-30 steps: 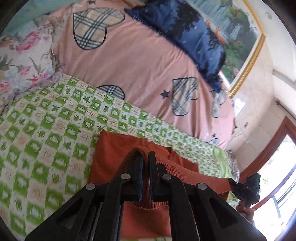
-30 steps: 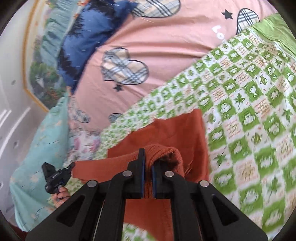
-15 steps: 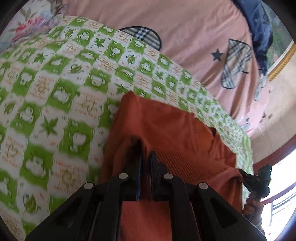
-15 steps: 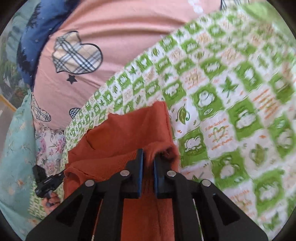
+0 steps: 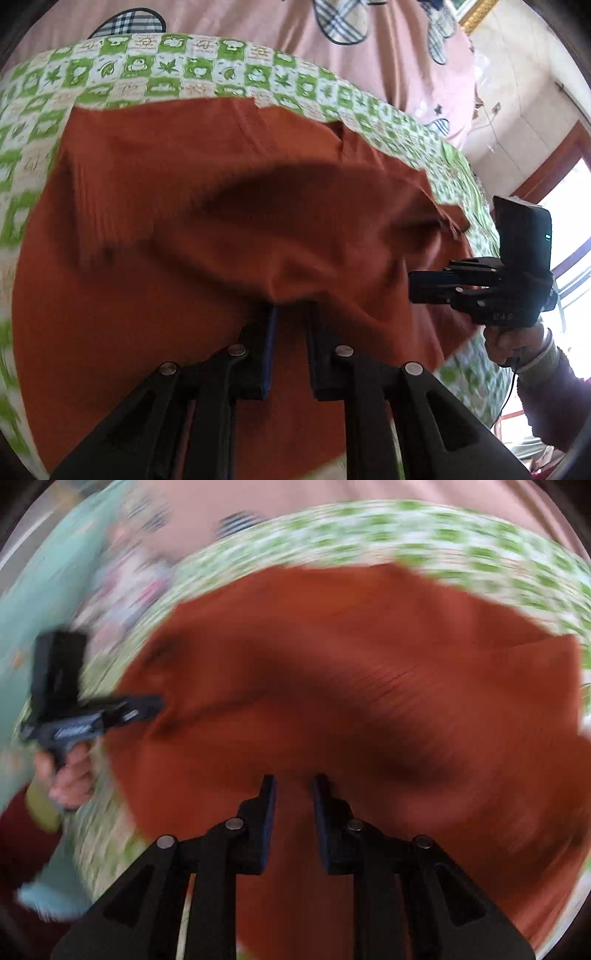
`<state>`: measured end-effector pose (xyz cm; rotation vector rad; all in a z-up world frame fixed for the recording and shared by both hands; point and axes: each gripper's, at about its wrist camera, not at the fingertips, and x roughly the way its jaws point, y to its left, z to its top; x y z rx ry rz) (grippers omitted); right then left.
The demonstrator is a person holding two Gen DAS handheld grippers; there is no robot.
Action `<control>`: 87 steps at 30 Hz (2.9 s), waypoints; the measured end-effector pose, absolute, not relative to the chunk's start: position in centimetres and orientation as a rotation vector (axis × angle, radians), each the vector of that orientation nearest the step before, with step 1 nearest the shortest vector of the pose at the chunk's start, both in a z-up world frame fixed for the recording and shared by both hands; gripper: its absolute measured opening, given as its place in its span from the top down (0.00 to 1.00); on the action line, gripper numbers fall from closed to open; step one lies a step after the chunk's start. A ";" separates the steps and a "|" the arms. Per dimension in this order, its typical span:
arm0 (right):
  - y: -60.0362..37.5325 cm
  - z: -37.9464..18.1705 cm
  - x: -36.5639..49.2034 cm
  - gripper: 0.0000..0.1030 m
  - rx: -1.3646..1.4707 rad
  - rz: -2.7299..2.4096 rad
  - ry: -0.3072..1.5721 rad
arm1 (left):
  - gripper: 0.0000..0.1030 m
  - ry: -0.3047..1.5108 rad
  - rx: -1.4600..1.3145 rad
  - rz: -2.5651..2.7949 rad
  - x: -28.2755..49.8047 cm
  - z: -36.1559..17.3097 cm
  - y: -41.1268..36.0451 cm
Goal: Fold small clothes
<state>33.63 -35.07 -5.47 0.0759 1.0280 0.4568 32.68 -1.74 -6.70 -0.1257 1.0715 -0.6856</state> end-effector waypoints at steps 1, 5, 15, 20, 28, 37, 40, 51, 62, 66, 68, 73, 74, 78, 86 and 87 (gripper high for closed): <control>-36.4 -5.2 35.0 0.84 0.083 0.381 1.011 | 0.87 1.074 -0.120 -0.664 34.2 -6.7 -1.7; -42.3 -2.7 38.8 0.89 0.141 0.082 0.890 | 0.99 1.026 -0.081 -0.504 41.4 -6.2 -0.6; -41.6 1.6 32.3 0.78 0.300 0.200 0.759 | 0.97 0.913 -0.299 -0.309 42.4 -3.3 6.2; -34.7 -2.2 29.0 0.63 0.253 0.451 0.916 | 0.96 0.906 -0.278 -0.562 34.1 -3.5 2.5; -26.3 -5.6 32.3 0.66 0.014 0.603 1.060 | 0.96 1.010 -0.182 -0.548 32.9 -6.6 -1.3; -35.1 -4.3 38.4 0.83 0.303 0.111 0.846 | 0.98 0.958 -0.244 -0.306 41.2 -7.4 6.2; -36.6 -3.5 33.9 0.78 0.364 0.205 0.810 | 0.99 0.942 -0.267 -0.284 41.5 -7.2 6.9; -48.9 -4.8 17.0 0.56 0.382 -0.171 0.780 | 0.92 0.927 -0.288 -0.291 27.5 -5.5 8.3; -42.2 -2.0 11.8 0.56 0.436 0.107 0.659 | 0.39 0.957 -0.549 -0.335 17.1 -7.9 7.0; -39.2 -1.8 11.5 0.54 0.429 0.192 0.677 | 0.33 0.943 -0.650 -0.333 18.5 -8.8 7.0; -38.2 -2.0 11.3 0.53 0.429 0.216 0.688 | 0.33 0.926 -0.693 -0.313 19.6 -8.9 7.3; -37.2 -2.9 11.8 0.52 0.433 0.252 0.721 | 0.33 0.882 -0.815 -0.251 23.2 -9.4 9.2; -37.2 -3.1 12.0 0.51 0.438 0.254 0.728 | 0.33 0.869 -0.815 -0.229 24.0 -9.3 9.4; -38.0 -3.7 12.9 0.50 0.467 0.254 0.739 | 0.56 0.859 -0.774 -0.172 26.5 -9.2 9.7; -42.3 -3.0 15.2 0.50 0.577 0.273 0.725 | 0.88 0.764 -0.552 -0.228 26.7 -3.8 6.2; -43.1 -2.8 15.8 0.50 0.609 0.293 0.726 | 0.88 0.748 -0.512 -0.238 26.3 -2.8 5.3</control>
